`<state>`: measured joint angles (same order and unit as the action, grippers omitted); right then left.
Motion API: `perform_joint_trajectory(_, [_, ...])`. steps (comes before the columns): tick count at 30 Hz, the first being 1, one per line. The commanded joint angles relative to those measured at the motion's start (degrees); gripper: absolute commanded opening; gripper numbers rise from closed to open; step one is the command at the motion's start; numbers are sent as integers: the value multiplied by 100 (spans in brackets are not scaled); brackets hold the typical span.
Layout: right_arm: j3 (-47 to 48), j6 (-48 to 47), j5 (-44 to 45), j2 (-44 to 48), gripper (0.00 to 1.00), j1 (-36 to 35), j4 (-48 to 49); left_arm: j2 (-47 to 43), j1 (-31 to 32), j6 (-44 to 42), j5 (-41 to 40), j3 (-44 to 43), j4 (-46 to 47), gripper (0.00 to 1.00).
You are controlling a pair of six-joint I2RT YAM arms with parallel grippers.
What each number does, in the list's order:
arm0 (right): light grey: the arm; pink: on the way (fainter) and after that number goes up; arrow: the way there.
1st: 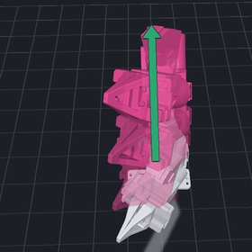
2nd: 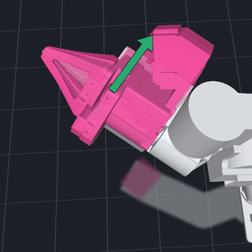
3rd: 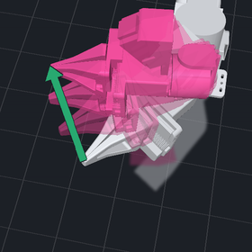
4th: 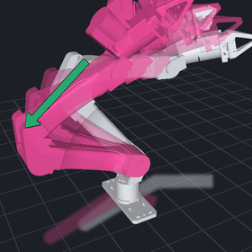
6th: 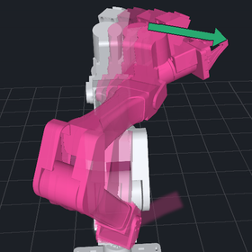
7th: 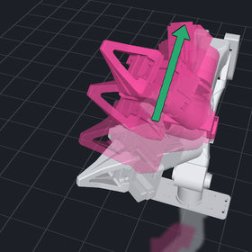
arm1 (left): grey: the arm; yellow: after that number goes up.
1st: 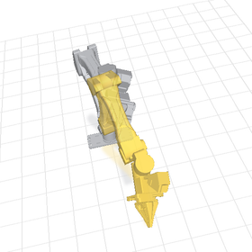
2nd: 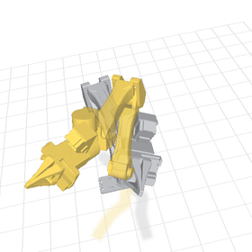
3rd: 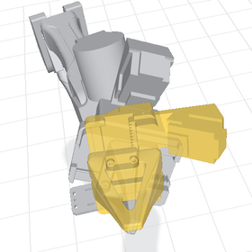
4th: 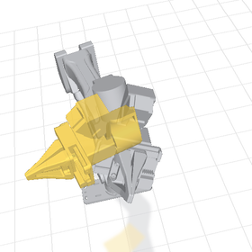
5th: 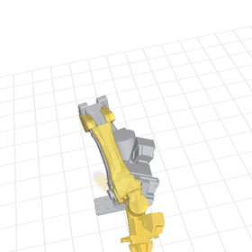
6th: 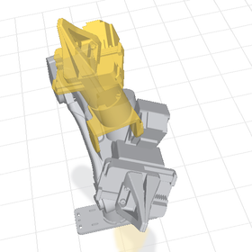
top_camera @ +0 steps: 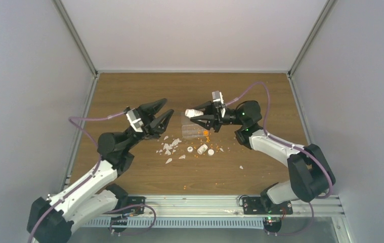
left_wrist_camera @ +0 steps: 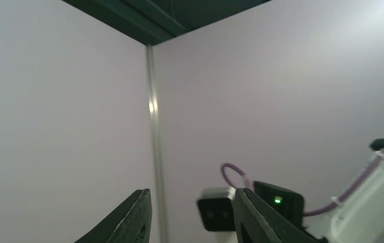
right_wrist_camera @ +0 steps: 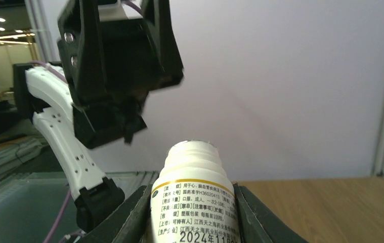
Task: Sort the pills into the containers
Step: Pour the pill into the pill container.
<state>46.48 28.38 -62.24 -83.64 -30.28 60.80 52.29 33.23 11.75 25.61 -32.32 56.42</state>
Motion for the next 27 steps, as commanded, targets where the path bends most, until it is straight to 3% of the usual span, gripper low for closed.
perform_joint_trajectory(1, [-444, -696, 186, 268, 51, 222, -746, -544, -228, -620, -862, 257, -712, 99])
perform_joint_trajectory(11, [-975, -854, 485, -317, 51, 417, -568, -684, -843, -421, -863, 421, -919, 99])
perform_joint_trajectory(27, [-821, -819, 961, -1900, 51, 536, -203, -814, -1518, -127, -927, 571, -1102, 99])
